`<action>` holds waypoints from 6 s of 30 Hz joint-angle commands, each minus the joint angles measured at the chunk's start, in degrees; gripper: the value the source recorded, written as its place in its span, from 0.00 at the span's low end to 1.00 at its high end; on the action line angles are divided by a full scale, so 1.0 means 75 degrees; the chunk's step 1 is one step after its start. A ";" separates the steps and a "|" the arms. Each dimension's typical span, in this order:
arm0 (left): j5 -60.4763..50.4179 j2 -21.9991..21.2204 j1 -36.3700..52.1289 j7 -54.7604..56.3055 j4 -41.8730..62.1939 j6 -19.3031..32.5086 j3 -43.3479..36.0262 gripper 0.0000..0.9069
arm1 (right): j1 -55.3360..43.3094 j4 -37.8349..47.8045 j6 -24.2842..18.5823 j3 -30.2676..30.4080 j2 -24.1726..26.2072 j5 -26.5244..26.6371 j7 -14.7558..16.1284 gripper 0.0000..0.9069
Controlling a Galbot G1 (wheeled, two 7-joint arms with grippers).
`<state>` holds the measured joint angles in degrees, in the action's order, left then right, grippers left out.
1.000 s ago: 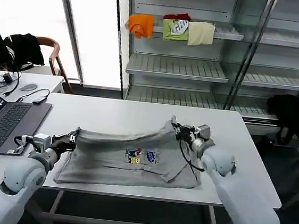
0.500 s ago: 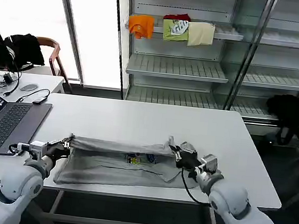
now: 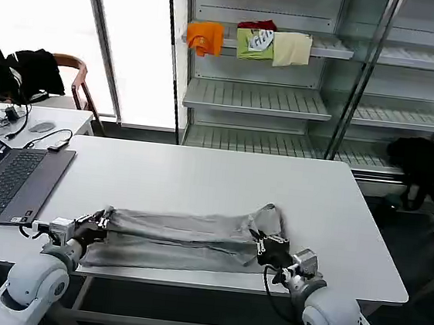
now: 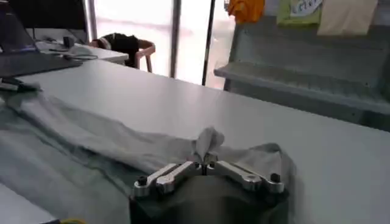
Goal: Fold and organize the clothes.
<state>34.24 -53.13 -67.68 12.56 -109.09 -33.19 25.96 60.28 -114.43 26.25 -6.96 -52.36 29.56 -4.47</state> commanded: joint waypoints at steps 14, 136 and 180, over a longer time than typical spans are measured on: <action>-0.0198 0.0182 -0.0314 0.0002 -0.0391 0.0004 0.0171 0.57 | -0.0074 0.0573 -0.0127 0.0177 -0.0658 0.0366 -0.3040 1.00; -0.1063 -0.1550 0.0569 0.0255 -0.1428 0.0451 -0.2294 0.01 | 0.3209 -0.1008 -0.3131 -0.3405 -0.0713 -0.0071 -0.0950 1.00; -0.0267 -0.0523 0.1428 0.0862 -0.1767 0.0026 -0.1162 1.00 | 0.3091 -0.1115 -0.2965 -0.3133 -0.0817 -0.0269 -0.0930 1.00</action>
<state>24.76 -63.90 -55.53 17.60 -118.83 -30.52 6.66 83.41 -122.64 3.92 -30.30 -58.59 27.46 -11.47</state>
